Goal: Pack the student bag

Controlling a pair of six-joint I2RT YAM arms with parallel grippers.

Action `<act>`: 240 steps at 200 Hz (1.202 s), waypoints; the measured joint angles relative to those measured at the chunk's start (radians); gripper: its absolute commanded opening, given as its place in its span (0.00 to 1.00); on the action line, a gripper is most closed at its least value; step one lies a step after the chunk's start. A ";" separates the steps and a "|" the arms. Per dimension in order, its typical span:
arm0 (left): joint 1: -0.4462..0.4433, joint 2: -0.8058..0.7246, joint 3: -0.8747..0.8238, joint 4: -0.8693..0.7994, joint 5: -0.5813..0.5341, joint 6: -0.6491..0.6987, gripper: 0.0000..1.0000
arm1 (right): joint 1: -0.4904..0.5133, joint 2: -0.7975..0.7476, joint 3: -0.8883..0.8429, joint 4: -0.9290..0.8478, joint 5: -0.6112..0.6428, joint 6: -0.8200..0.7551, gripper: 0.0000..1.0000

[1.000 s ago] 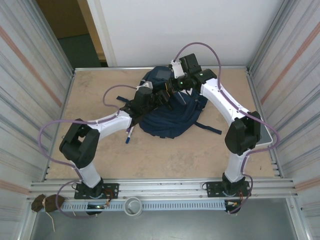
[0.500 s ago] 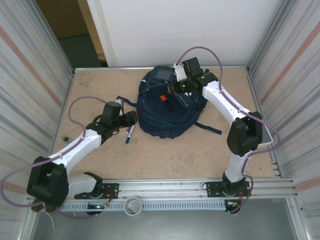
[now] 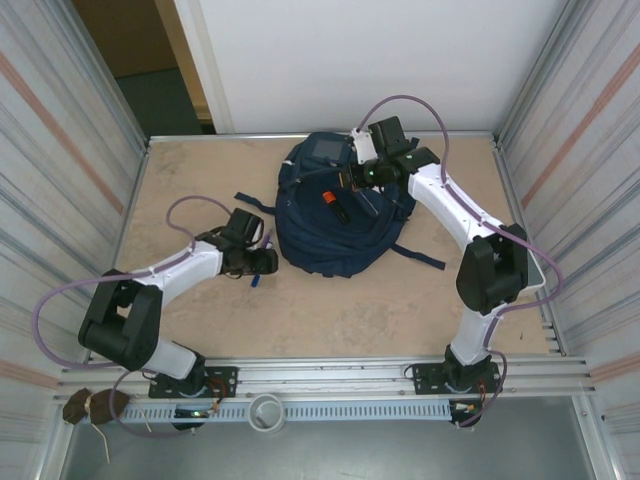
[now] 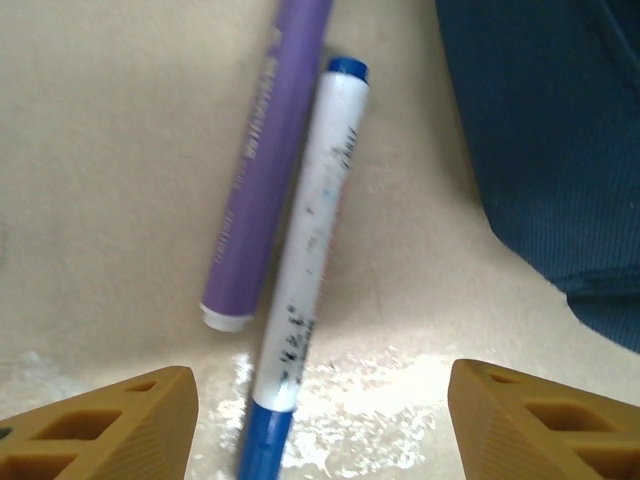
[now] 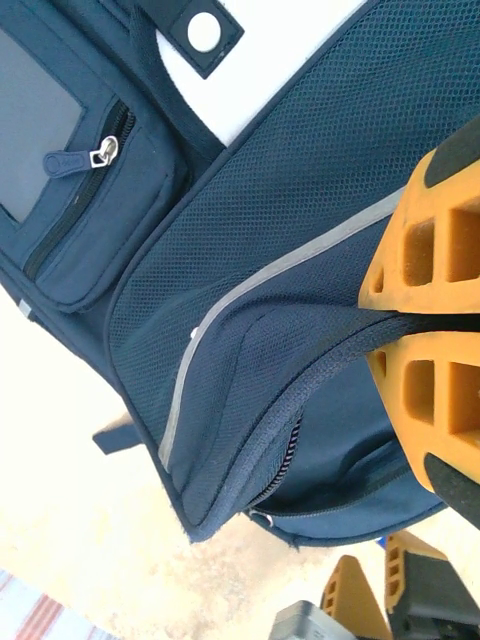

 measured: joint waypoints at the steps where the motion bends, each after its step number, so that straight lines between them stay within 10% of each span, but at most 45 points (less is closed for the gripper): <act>1: -0.002 0.000 -0.001 -0.001 0.000 -0.002 0.61 | 0.000 0.000 0.000 0.000 0.000 0.000 0.00; 187: -0.087 0.097 -0.005 0.018 -0.045 0.111 0.09 | -0.024 -0.016 -0.044 0.021 -0.023 0.000 0.00; 240: -0.118 -0.113 -0.006 -0.001 0.081 0.110 0.06 | -0.036 -0.018 -0.044 0.021 -0.024 0.000 0.00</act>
